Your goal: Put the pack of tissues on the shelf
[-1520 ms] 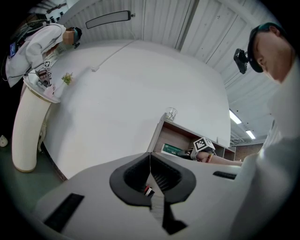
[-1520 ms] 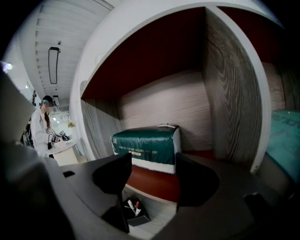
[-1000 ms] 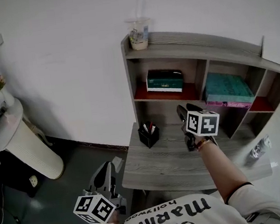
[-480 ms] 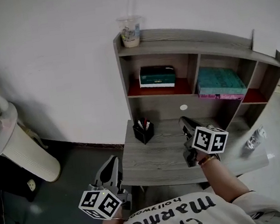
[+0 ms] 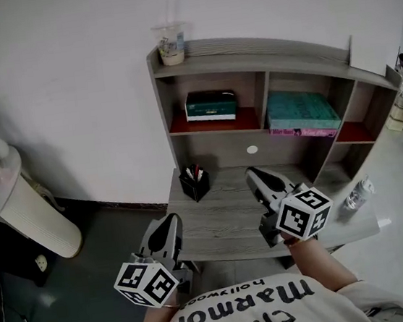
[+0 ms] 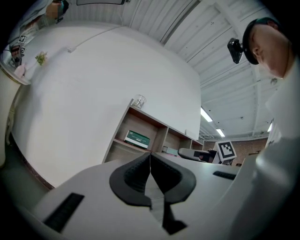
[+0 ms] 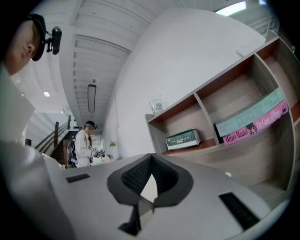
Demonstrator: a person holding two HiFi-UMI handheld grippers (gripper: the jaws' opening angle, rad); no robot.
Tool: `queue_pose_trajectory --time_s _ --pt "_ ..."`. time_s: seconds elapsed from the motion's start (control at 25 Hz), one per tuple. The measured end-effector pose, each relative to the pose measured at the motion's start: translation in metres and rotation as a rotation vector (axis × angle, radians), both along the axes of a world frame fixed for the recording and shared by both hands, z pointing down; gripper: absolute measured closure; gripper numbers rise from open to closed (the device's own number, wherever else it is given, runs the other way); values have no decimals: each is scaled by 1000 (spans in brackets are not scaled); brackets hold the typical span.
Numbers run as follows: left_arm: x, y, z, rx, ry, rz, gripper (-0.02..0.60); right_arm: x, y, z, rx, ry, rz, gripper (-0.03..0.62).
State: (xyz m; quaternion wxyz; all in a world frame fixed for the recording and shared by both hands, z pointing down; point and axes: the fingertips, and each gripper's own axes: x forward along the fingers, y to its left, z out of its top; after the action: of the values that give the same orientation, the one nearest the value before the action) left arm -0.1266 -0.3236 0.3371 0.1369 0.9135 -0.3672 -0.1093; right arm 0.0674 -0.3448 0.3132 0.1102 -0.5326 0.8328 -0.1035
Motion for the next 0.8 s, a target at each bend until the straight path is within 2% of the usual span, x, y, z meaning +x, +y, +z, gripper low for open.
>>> queue_pose_trajectory --time_s 0.28,0.48,0.8 --pt "28 29 -9 27 9 13 563 24 37 -16 52 -64 -14 586" --pt "44 54 -8 24 14 1 563 41 64 -17 60 -19 -11 586" --pt "69 84 -3 2 10 -13 563 73 96 -2 15 24 14 588"
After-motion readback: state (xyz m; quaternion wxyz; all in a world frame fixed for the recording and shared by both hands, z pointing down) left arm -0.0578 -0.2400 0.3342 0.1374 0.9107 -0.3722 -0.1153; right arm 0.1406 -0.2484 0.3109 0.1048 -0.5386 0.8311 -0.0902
